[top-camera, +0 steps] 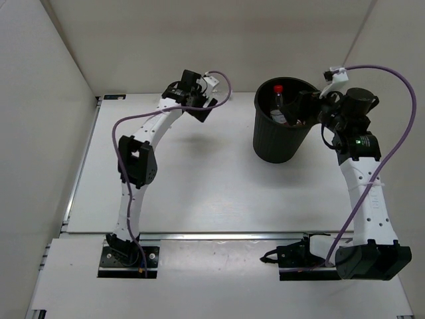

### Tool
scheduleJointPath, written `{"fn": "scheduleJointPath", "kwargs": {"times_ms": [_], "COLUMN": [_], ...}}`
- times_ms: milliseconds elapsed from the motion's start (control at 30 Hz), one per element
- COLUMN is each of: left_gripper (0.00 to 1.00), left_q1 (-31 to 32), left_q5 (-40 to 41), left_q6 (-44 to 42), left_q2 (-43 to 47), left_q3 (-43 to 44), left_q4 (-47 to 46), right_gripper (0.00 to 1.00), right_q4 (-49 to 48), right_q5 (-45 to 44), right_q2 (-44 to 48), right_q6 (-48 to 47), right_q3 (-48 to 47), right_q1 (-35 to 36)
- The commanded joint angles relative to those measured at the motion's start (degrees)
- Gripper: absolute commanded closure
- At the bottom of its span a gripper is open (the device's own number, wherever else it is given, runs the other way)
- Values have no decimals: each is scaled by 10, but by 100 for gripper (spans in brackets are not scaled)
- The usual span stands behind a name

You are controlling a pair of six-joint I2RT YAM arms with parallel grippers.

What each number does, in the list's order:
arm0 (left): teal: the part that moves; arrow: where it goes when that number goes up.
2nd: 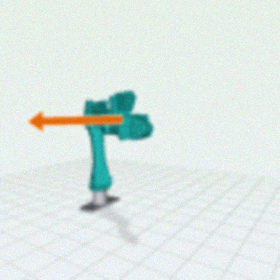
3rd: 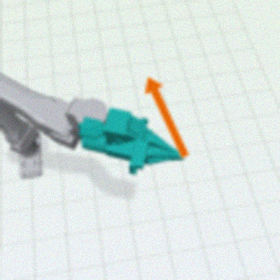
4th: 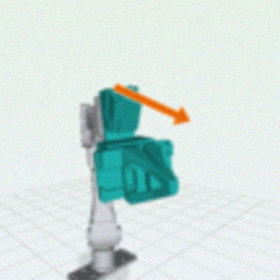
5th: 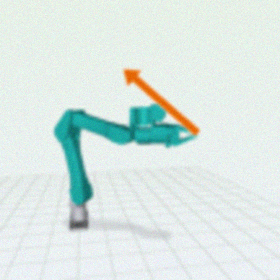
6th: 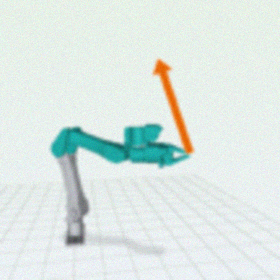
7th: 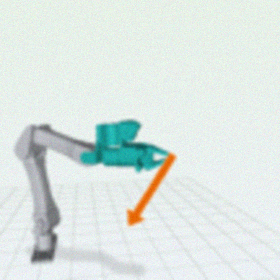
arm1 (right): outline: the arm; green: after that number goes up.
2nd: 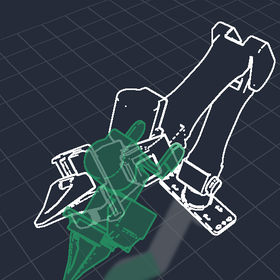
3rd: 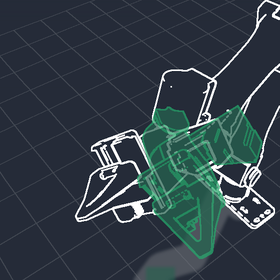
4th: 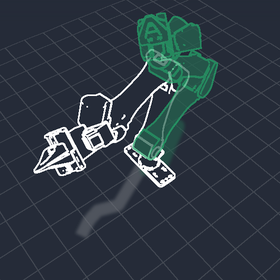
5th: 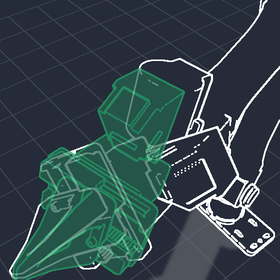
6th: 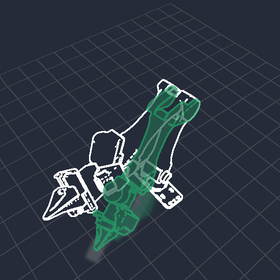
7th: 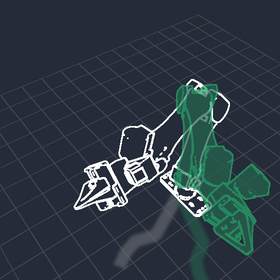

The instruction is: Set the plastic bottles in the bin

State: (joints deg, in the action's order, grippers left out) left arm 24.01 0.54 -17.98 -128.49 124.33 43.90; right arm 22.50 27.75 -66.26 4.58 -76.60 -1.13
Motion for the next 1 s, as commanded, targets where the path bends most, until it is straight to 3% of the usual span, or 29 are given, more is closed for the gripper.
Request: {"fn": "scheduleJointPath", "kwargs": {"times_ms": [0,133,333,433,667,767,967], "left_gripper": [2,1,1,1,2,2,1], "left_q1": [-12,-53,-46,-39,-46,-41,-54], "left_q5": [-33,-113,-6,9,-22,-8,-6], "left_q6": [-79,-20,24,33,121,121,239], "left_q2": [-52,-148,-213,-221,-270,-293,-362], "left_q3": [126,230,227,196,210,216,265], "left_q4": [5,-58,-258,-361,-502,-552,-643], "right_gripper": [1,1,1,2,3,4,5], "right_q4": [-41,-127,-257,-261,-285,-287,-291], "right_q5": [91,167,258,285,299,298,290], "right_q2": [6,-11,-33,-53,-76,-89,-108], "right_q6": [43,93,204,226,266,283,307], "right_q3": [8,50,96,89,85,84,74], "right_q1": [-31,-70,-133,-152,-162,-166,-158]}}
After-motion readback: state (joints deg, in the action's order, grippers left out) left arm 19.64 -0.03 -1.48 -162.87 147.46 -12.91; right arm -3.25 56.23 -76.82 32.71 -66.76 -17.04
